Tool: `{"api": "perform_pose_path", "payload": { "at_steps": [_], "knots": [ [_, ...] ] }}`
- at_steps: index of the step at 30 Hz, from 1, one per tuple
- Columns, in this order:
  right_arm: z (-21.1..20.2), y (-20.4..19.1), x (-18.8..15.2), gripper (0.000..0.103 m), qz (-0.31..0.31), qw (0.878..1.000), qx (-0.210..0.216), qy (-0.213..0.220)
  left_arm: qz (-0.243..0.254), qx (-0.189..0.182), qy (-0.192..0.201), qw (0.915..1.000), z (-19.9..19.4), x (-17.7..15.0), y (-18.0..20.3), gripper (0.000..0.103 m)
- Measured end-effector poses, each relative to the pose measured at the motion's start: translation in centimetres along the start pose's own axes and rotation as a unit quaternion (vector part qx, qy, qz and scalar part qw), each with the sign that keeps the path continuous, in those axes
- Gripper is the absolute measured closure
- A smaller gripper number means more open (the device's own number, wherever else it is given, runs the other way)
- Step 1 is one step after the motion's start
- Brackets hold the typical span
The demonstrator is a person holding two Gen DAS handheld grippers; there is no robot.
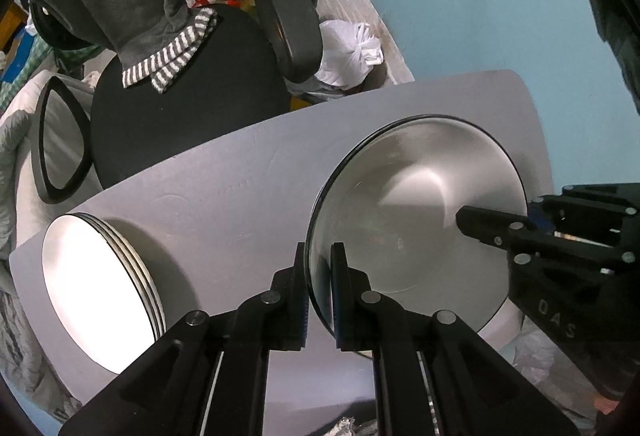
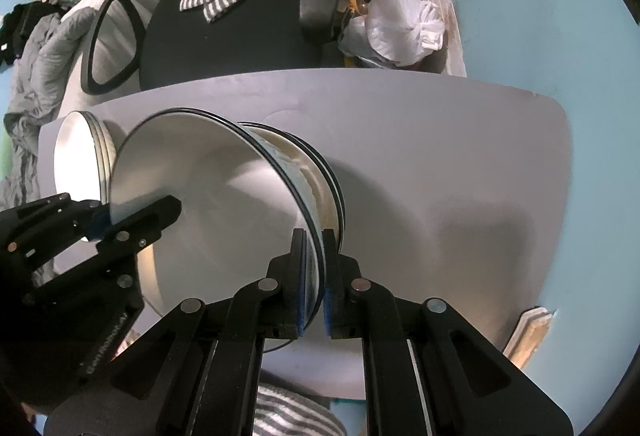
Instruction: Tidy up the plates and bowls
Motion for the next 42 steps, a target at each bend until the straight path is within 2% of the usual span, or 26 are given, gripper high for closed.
{"api": "perform_pose_path", "payload": {
  "at_steps": [9, 11, 13, 22, 23, 27, 30, 33, 37, 42],
  "knots": [
    [-0.2, 0.1, 0.2, 0.092, 0.004, 1.0, 0.001, -0.006, 0.009, 0.004, 0.0, 1.0, 0.3, -0.1, 0.1, 0.091],
    [-0.4, 0.0, 0.2, 0.089, 0.002, 1.0, 0.0, -0.003, 0.008, 0.006, 0.004, 0.9999, 0.1, 0.0, 0.1, 0.091],
    [-0.8, 0.1, 0.1, 0.078, 0.0, 1.0, 0.001, 0.005, 0.009, 0.008, 0.009, 0.9999, -0.2, 0.1, 0.1, 0.091],
    [-2.1, 0.5, 0.2, 0.075, 0.006, 1.0, -0.003, 0.023, 0.012, 0.014, 0.022, 0.9996, -1.3, 0.2, 0.2, 0.091],
    [-2.2, 0.6, 0.1, 0.074, 0.006, 1.0, -0.003, 0.024, 0.014, 0.019, 0.023, 0.9995, -1.4, 0.1, 0.2, 0.089],
    [-2.9, 0.7, -0.1, 0.054, 0.002, 0.999, -0.001, 0.036, 0.013, 0.015, 0.029, 0.9994, -1.9, -0.3, 0.1, 0.068],
    [-3.3, 1.0, -0.4, 0.047, -0.001, 0.999, 0.0, 0.043, 0.014, 0.011, 0.035, 0.9992, -2.4, -0.6, 0.1, 0.058],
    [-3.6, 1.5, -0.6, 0.042, 0.0, 0.999, -0.003, 0.049, 0.016, 0.004, 0.037, 0.9992, -2.8, -0.8, 0.0, 0.052],
    [-3.8, 2.2, -0.9, 0.038, 0.004, 0.999, 0.001, 0.054, 0.011, -0.001, 0.032, 0.9994, -2.6, -1.1, -0.3, 0.05],
    [-3.2, 2.8, -1.1, 0.037, 0.003, 0.999, 0.007, 0.048, -0.02, -0.019, 0.012, 0.9995, -1.4, -1.1, -1.5, 0.049]
  ]
}}
Point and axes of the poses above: each gripper's, at about its wrist camera, not at the fingertips, and z roughly the way its jaws point, y to its right, x to its top, the point moved 3 cm from there along z, roughly the way its jaws point, and after that the axes turned 2 degrees about z, right-handed, at the moved point
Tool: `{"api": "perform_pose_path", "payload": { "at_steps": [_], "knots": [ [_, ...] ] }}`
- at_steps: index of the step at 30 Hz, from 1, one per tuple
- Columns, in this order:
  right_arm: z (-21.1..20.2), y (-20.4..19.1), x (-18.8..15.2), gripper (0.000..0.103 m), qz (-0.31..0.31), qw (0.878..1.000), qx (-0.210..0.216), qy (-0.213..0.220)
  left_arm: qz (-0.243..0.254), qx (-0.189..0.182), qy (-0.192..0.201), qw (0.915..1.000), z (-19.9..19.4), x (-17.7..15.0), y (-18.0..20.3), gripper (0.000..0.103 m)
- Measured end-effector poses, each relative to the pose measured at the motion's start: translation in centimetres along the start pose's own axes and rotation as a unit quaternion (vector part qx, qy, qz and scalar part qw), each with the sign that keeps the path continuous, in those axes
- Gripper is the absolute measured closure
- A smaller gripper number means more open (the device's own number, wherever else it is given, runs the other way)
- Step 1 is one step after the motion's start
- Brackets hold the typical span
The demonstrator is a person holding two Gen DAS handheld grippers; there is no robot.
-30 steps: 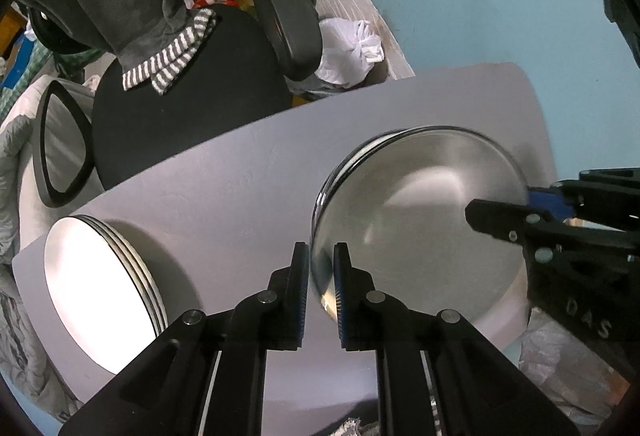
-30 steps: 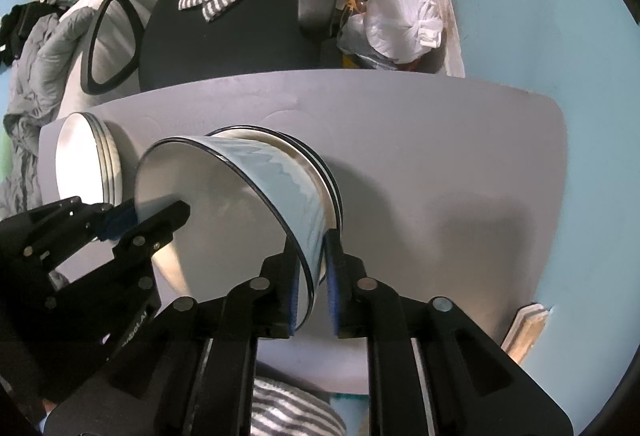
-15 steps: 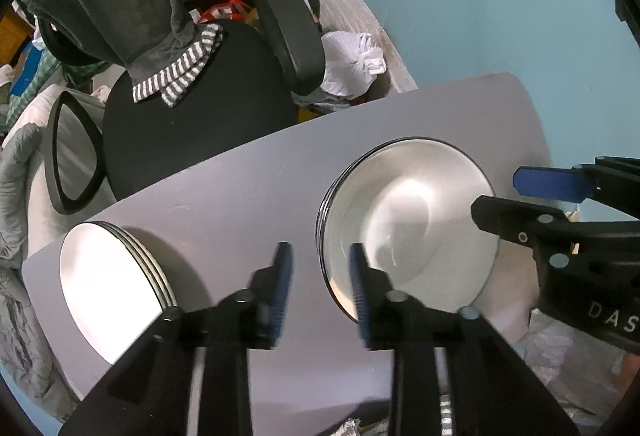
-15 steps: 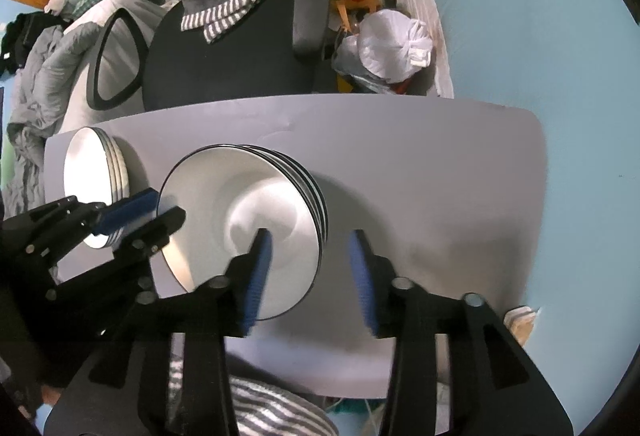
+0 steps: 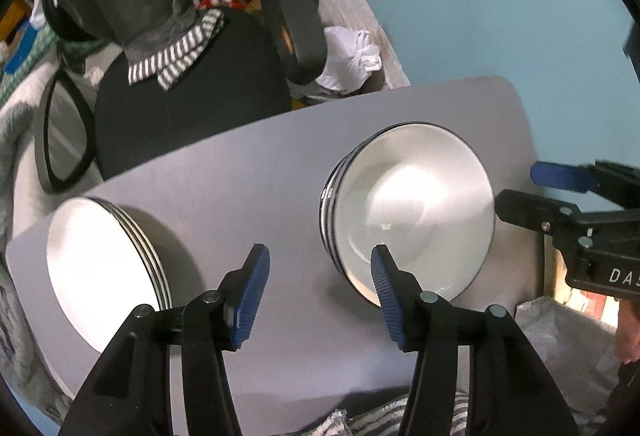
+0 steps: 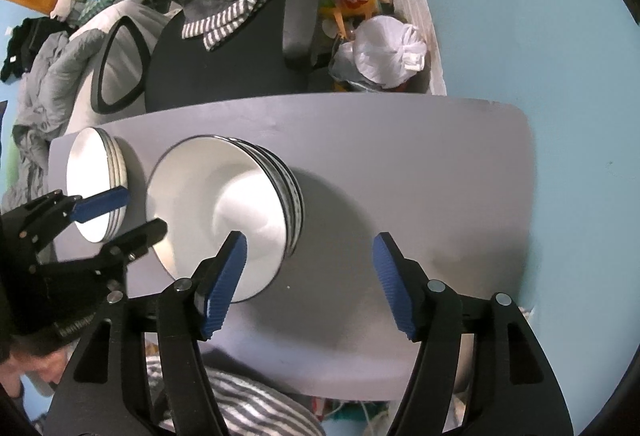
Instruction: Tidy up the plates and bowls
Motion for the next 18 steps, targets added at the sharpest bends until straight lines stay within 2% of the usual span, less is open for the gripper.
{"api": "perform_pose_path", "payload": {
  "at_steps": [3, 9, 14, 18],
  "knots": [
    [0.7, 0.6, 0.1, 0.037, 0.013, 1.0, 0.011, -0.007, -0.02, -0.016, -0.011, 0.9996, 0.8, 0.1, -0.7, 0.049],
    [2.5, 1.2, 0.8, 0.037, 0.04, 0.997, 0.068, -0.021, -0.056, -0.053, -0.038, 0.9963, 2.9, 0.4, -1.5, 0.049],
    [3.9, 1.3, 1.5, 0.037, 0.049, 0.995, 0.081, -0.027, -0.079, -0.06, -0.049, 0.9939, 4.3, 0.4, -1.8, 0.049],
    [4.8, 1.3, 2.0, 0.037, 0.059, 0.992, 0.109, -0.032, -0.089, -0.067, -0.052, 0.9924, 4.9, 0.5, -1.7, 0.049]
  ]
}}
Point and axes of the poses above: each gripper's, at about its wrist camera, not at the fingertips, and z roughly the way its jaws point, y to its right, x to its top, the point moved 3 cm from there along z, roughly the way its jaws point, and after that the axes turned 2 degrees about z, right-handed, at the moved point
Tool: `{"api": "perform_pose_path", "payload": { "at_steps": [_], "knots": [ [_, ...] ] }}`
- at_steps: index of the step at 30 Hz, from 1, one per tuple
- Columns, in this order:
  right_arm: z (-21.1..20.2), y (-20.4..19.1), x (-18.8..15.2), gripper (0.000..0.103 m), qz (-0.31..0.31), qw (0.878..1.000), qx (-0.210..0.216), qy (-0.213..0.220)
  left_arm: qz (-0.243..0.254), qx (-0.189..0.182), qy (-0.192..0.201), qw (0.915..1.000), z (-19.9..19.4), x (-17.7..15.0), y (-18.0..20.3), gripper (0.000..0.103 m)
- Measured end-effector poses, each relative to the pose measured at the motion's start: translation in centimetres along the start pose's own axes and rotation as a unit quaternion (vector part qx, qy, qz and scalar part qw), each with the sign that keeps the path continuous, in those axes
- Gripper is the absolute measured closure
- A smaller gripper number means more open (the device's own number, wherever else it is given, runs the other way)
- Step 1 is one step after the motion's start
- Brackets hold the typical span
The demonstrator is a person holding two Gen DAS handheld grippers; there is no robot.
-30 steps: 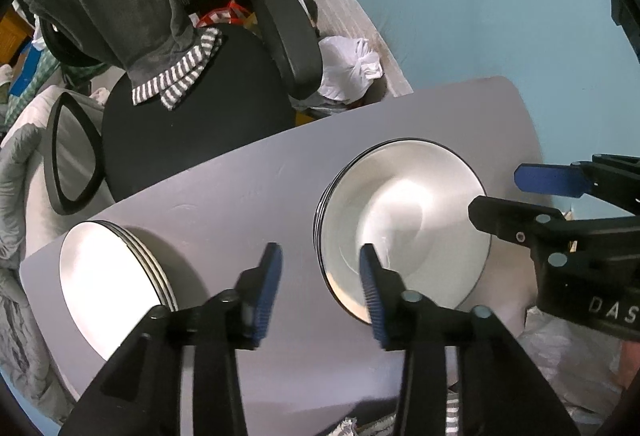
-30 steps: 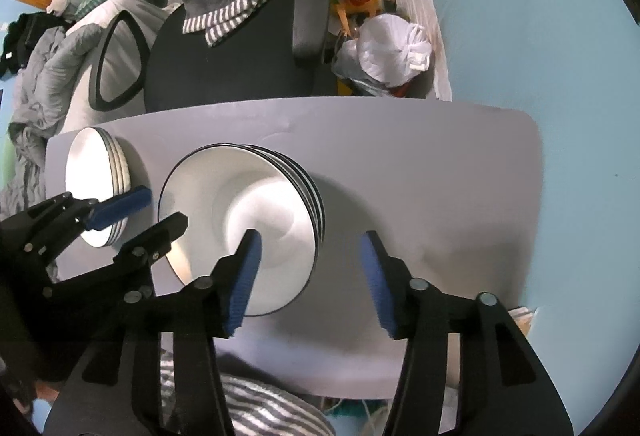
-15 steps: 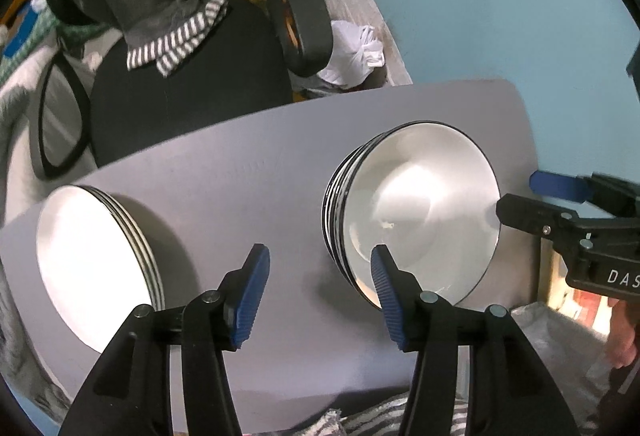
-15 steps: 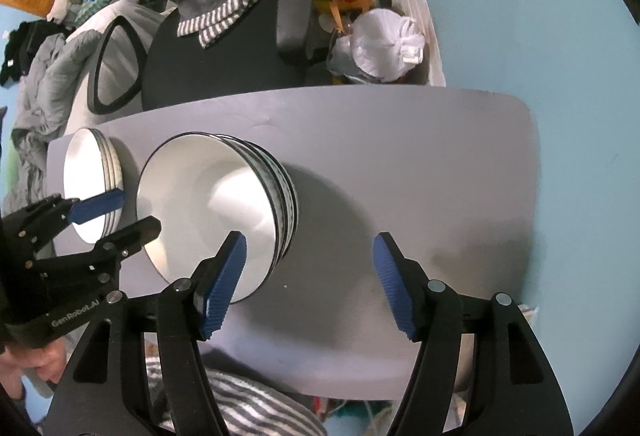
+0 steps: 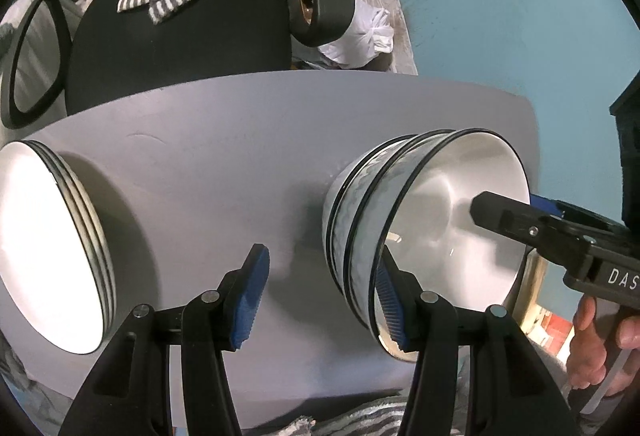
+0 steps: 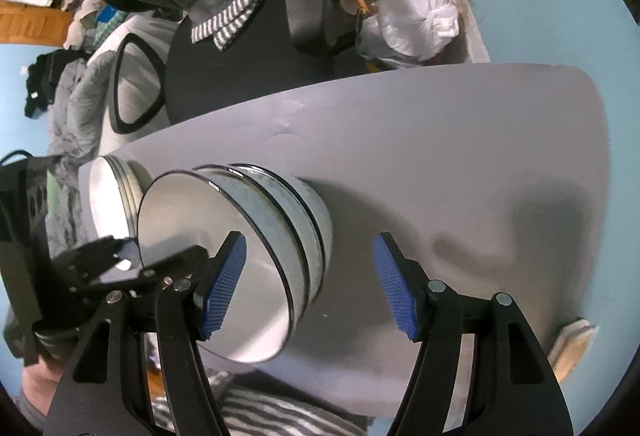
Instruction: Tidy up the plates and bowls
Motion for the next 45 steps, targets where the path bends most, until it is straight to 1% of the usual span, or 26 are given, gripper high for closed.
{"api": "perform_pose_path", "payload": {
  "at_steps": [3, 7, 11, 12, 13, 16, 17, 23, 24, 27, 31, 35, 38, 41, 45],
  "knots": [
    [0.5, 0.1, 0.3, 0.037, 0.002, 1.0, 0.009, -0.003, -0.008, -0.003, -0.001, 1.0, 0.4, 0.3, 0.1, 0.049],
    [1.1, 0.2, 0.6, 0.037, -0.004, 1.0, 0.006, -0.006, -0.021, -0.013, -0.002, 0.9997, 0.7, 0.6, 0.1, 0.048],
    [1.6, 0.4, 0.5, 0.037, -0.017, 1.0, 0.009, -0.018, -0.036, -0.026, 0.004, 0.999, 0.8, 0.6, 0.0, 0.048],
    [1.7, 0.4, 0.5, 0.04, -0.021, 1.0, 0.007, -0.021, -0.038, -0.029, 0.004, 0.9988, 0.8, 0.7, 0.0, 0.048],
    [1.8, 0.4, 0.4, 0.046, -0.023, 0.999, 0.005, -0.026, -0.04, -0.031, 0.004, 0.9987, 0.9, 0.7, 0.0, 0.048],
    [2.2, 0.4, 0.3, 0.051, -0.023, 0.999, 0.015, -0.037, -0.047, -0.04, 0.001, 0.9981, 1.0, 0.6, 0.0, 0.048],
    [2.3, 0.3, 0.2, 0.052, -0.025, 0.999, 0.018, -0.039, -0.052, -0.044, 0.001, 0.9977, 1.0, 0.6, 0.0, 0.049],
    [2.3, 0.3, 0.1, 0.058, -0.028, 0.998, 0.027, -0.042, -0.069, -0.08, 0.001, 0.9944, 1.1, 0.4, -0.2, 0.063],
    [2.3, 0.3, 0.1, 0.059, -0.028, 0.998, 0.028, -0.043, -0.071, -0.082, 0.0, 0.9941, 1.1, 0.3, -0.2, 0.064],
    [2.2, 0.0, 0.1, 0.067, -0.031, 0.998, 0.035, -0.043, -0.07, -0.081, -0.002, 0.9942, 1.0, 0.3, -0.1, 0.064],
    [2.2, -0.3, -0.1, 0.067, -0.038, 0.998, 0.028, -0.036, -0.07, -0.081, -0.001, 0.9942, 1.0, 0.3, -0.1, 0.064],
    [2.1, -0.3, -0.3, 0.067, -0.045, 0.998, 0.03, -0.025, -0.069, -0.08, 0.0, 0.9944, 1.0, 0.3, -0.1, 0.064],
    [2.2, -0.2, -0.3, 0.067, -0.042, 0.998, 0.034, -0.026, -0.062, -0.069, 0.005, 0.9957, 1.0, 0.4, 0.4, 0.064],
    [2.2, -0.2, -0.2, 0.067, -0.039, 0.998, 0.029, -0.029, -0.056, -0.059, 0.008, 0.9967, 1.0, 0.4, 0.6, 0.064],
    [2.1, -0.4, -0.4, 0.067, -0.042, 0.999, 0.024, -0.021, -0.052, -0.065, 0.001, 0.9965, 1.1, 0.5, 0.7, 0.064]
  ]
}}
Point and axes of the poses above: each gripper's, at about its wrist camera, not at the fingertips, and z roughly the way its jaws point, y to its right, x to its top, the point moved 3 cm from there along z, roughly the way its jaws point, and after that the axes turned 2 degrees about z, right-handed, at the moved point
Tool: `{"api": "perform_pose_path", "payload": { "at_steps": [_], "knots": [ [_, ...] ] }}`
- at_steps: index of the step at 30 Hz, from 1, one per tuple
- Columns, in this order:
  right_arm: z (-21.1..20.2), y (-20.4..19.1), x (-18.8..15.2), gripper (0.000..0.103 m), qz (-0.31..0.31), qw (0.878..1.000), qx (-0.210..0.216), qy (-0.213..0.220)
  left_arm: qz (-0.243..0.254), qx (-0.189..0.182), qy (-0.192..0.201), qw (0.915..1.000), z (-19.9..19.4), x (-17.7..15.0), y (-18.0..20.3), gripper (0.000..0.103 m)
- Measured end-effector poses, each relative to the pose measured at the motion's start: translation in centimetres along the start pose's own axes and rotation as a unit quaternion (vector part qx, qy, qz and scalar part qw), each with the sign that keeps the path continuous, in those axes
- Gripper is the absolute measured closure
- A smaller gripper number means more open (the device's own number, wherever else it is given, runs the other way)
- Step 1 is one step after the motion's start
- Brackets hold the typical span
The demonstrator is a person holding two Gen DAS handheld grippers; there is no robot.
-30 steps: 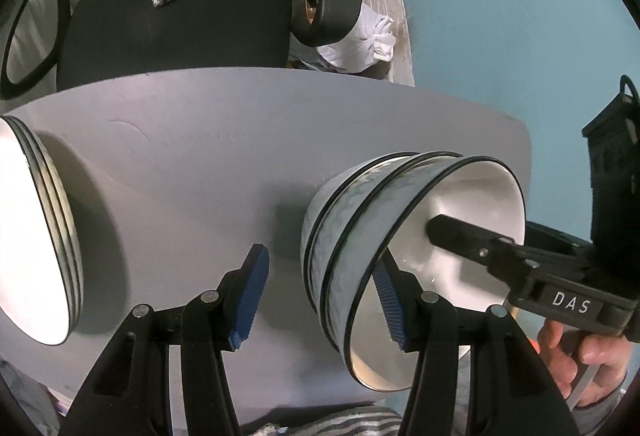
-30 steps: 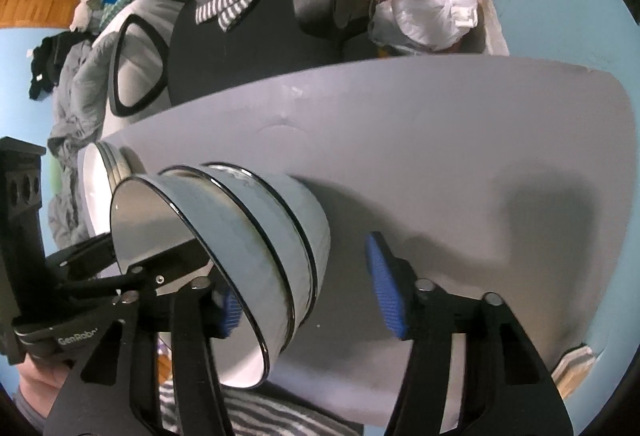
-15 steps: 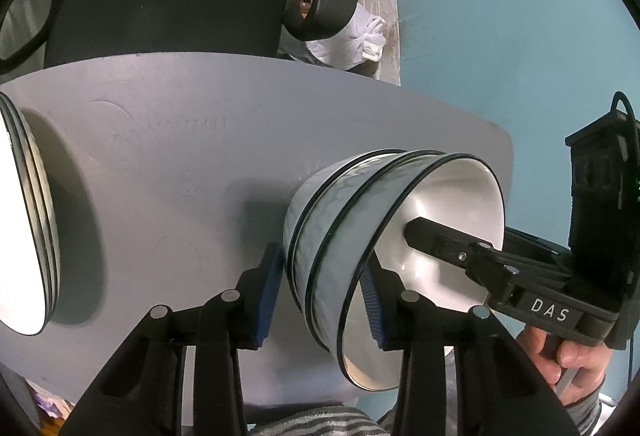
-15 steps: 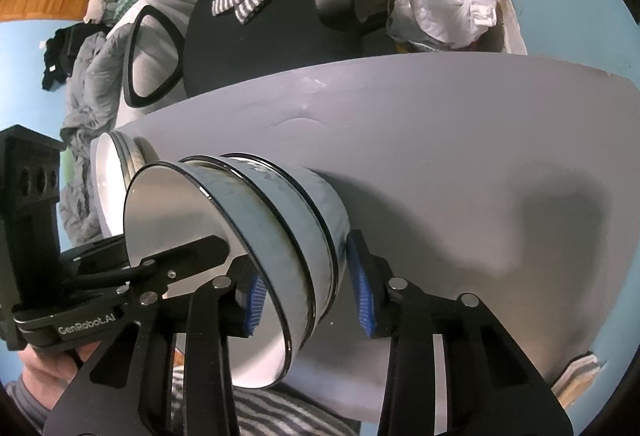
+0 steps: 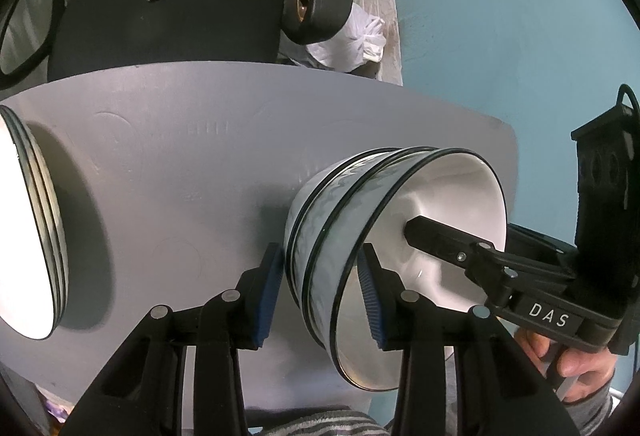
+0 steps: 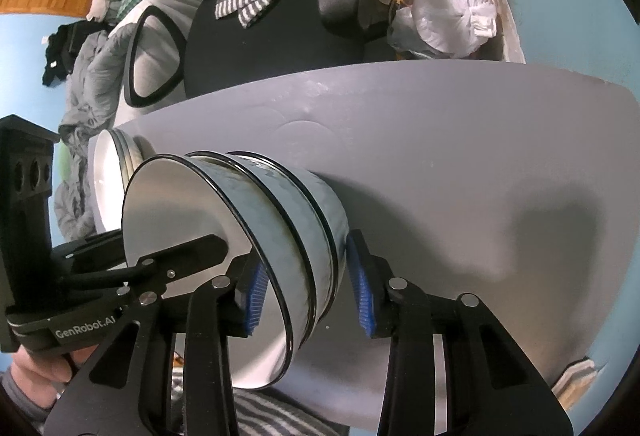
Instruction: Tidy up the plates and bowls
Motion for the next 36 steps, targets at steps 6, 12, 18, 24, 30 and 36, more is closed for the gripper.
{"api": "perform_pose_path", "payload": {
  "at_steps": [6, 12, 18, 24, 30, 36],
  "knots": [
    [0.2, 0.5, 0.0, 0.066, 0.027, 0.999, 0.014, -0.009, 0.012, 0.002, 0.002, 0.9999, 0.1, 0.1, 0.2, 0.065],
    [0.2, -0.4, 0.2, 0.066, 0.012, 1.0, -0.014, -0.019, 0.008, 0.002, 0.007, 0.9999, 0.0, -0.1, 0.0, 0.065],
    [0.1, -0.5, -0.1, 0.067, 0.012, 1.0, -0.024, -0.012, -0.003, -0.001, 0.01, 0.9999, -0.2, -0.2, -0.4, 0.067],
    [-0.1, 0.0, -0.3, 0.072, 0.028, 0.999, -0.019, -0.01, 0.007, 0.008, 0.01, 0.9999, -0.3, -0.2, 0.0, 0.067],
    [0.0, -0.1, -0.5, 0.077, 0.036, 0.999, -0.013, -0.013, 0.001, 0.009, 0.01, 0.9999, -0.5, -0.1, -0.2, 0.07],
    [0.2, -0.5, -1.0, 0.08, 0.04, 0.999, -0.005, -0.015, -0.002, 0.011, 0.005, 0.9999, -0.7, -0.4, -0.9, 0.072]
  ]
}}
Point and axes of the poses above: each gripper's, at about its wrist camera, not at the fingertips, and z roughly the way its jaws point, y to its right, x to its top, the point moved 3 cm from there along z, roughly the way its jaws point, and after that the axes turned 2 degrees about z, right-handed, at the moved point
